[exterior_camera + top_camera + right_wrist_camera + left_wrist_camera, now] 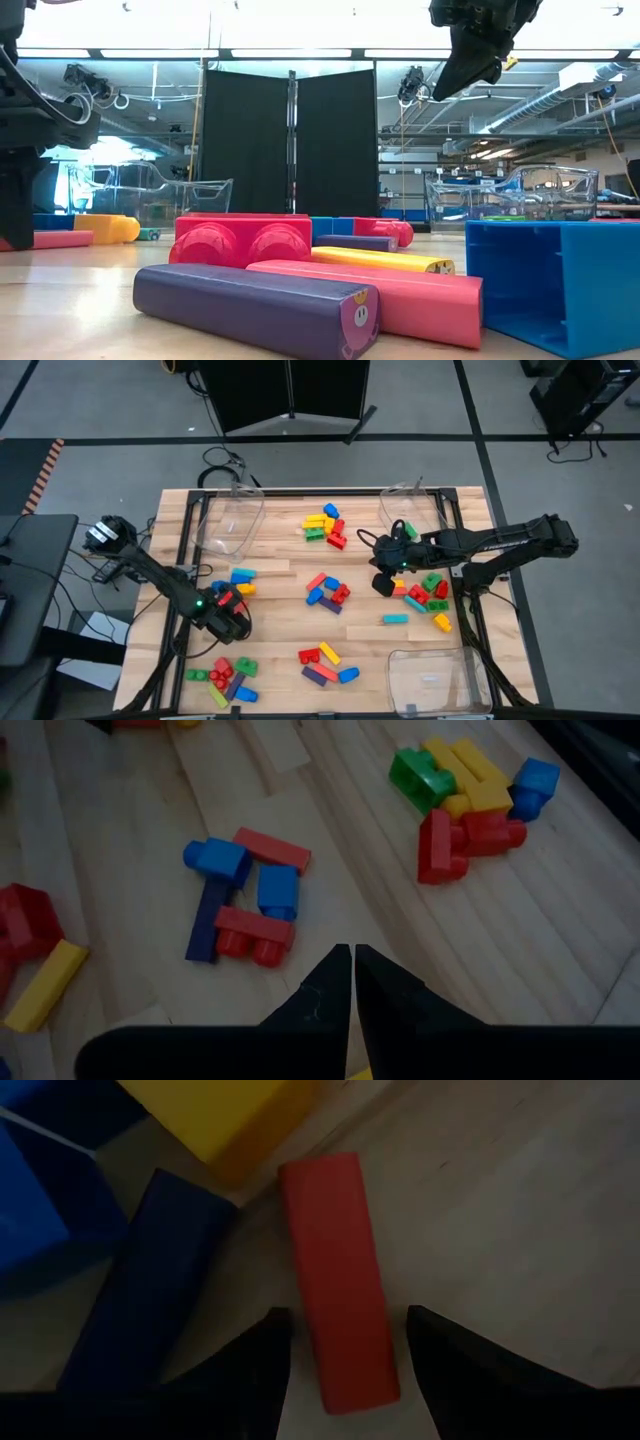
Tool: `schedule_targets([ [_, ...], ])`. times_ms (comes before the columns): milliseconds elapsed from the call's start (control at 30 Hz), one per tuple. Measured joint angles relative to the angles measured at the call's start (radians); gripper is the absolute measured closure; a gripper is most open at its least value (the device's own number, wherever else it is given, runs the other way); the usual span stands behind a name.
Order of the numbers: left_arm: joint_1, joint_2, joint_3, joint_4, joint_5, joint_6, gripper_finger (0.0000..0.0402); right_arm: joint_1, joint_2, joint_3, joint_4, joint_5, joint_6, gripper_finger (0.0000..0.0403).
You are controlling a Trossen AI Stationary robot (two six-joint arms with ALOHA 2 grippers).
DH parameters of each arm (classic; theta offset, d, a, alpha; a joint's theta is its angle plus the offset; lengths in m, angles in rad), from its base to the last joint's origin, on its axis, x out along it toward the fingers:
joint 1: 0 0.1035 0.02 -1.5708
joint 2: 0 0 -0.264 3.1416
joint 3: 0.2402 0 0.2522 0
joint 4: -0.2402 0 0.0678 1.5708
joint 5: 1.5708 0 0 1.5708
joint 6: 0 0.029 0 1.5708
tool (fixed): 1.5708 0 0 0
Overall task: Sort blocks by size
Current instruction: Put the orange block into the top left transparent bin
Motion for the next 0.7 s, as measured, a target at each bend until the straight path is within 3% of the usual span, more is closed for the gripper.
schedule_targets([
  [233, 0.0, 0.001, 0.0, -0.004, 0.007, 0.0, 0.0201, 0.0, 0.0, 0.0, 0.001, 0.0, 0.0, 0.0379],
  [500, 0.002, 0.003, 0.02, -0.002, 0.027, -0.001, 0.0292, 0.0, 0.0, 0.0, 0.002, 0.0, 0.0, 0.0385],
  [700, 0.001, 0.004, 0.024, 0.034, 0.041, -0.007, 0.0298, 0.0, 0.0, 0.0, 0.003, 0.0, -0.001, 0.038],
])
